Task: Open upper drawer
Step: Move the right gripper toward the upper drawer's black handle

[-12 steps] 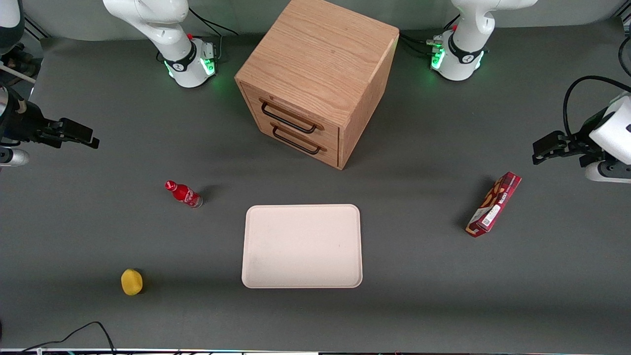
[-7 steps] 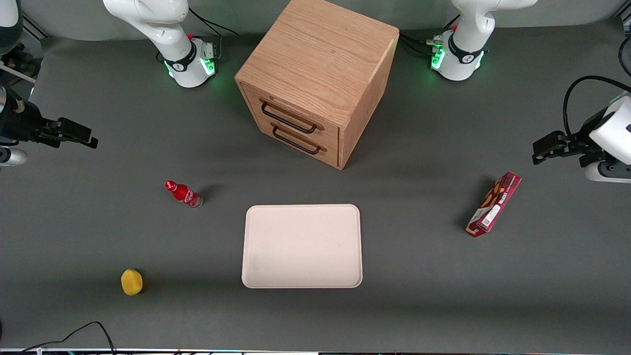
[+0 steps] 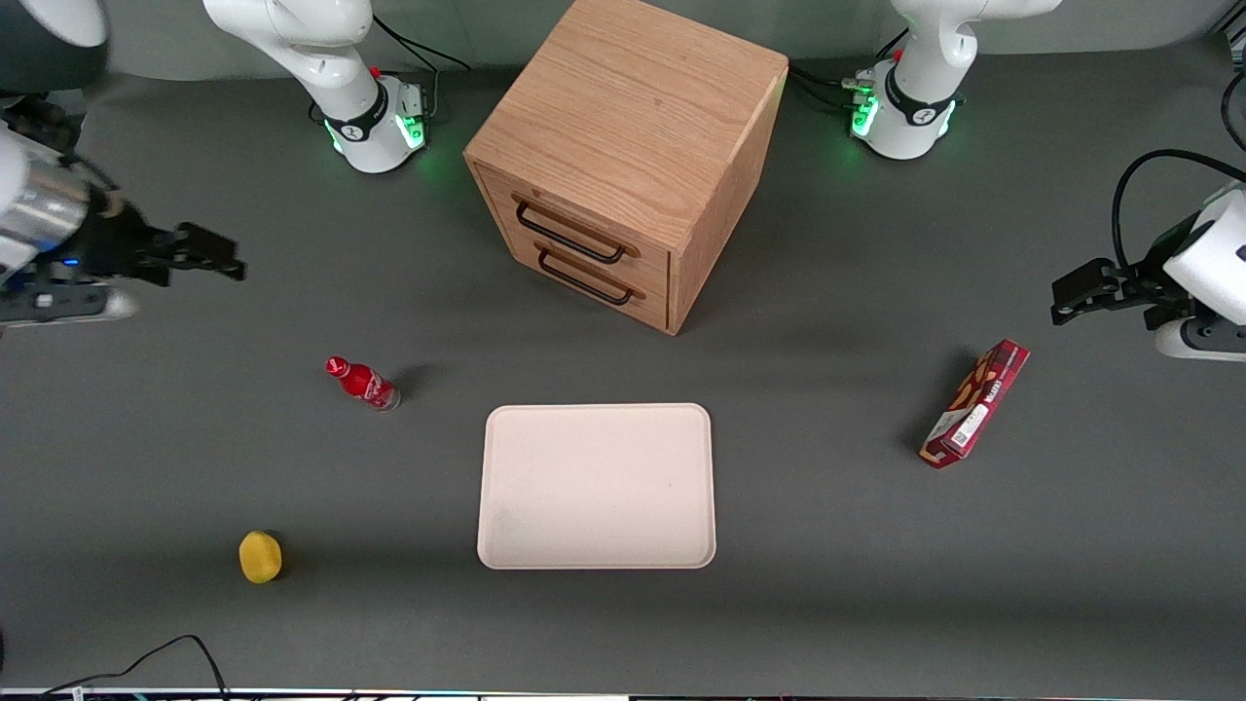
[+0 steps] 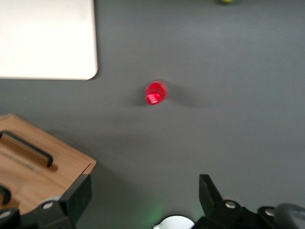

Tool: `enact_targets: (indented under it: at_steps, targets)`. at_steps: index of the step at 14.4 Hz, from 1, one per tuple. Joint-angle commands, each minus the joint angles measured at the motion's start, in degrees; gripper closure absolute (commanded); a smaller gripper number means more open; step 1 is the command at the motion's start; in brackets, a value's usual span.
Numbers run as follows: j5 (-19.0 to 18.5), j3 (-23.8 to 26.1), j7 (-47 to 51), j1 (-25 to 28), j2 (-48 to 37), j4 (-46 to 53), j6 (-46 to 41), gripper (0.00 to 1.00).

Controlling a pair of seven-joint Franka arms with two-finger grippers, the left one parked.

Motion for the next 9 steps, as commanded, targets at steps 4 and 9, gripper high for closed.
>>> enact_targets:
  at_steps: [4,9]
  targets:
    - [1.19,12.39,-0.04,0.48,2.56,0.46,-2.74,0.00]
    - [1.80,18.21,3.12,4.42,5.90,0.73,-3.53,0.00]
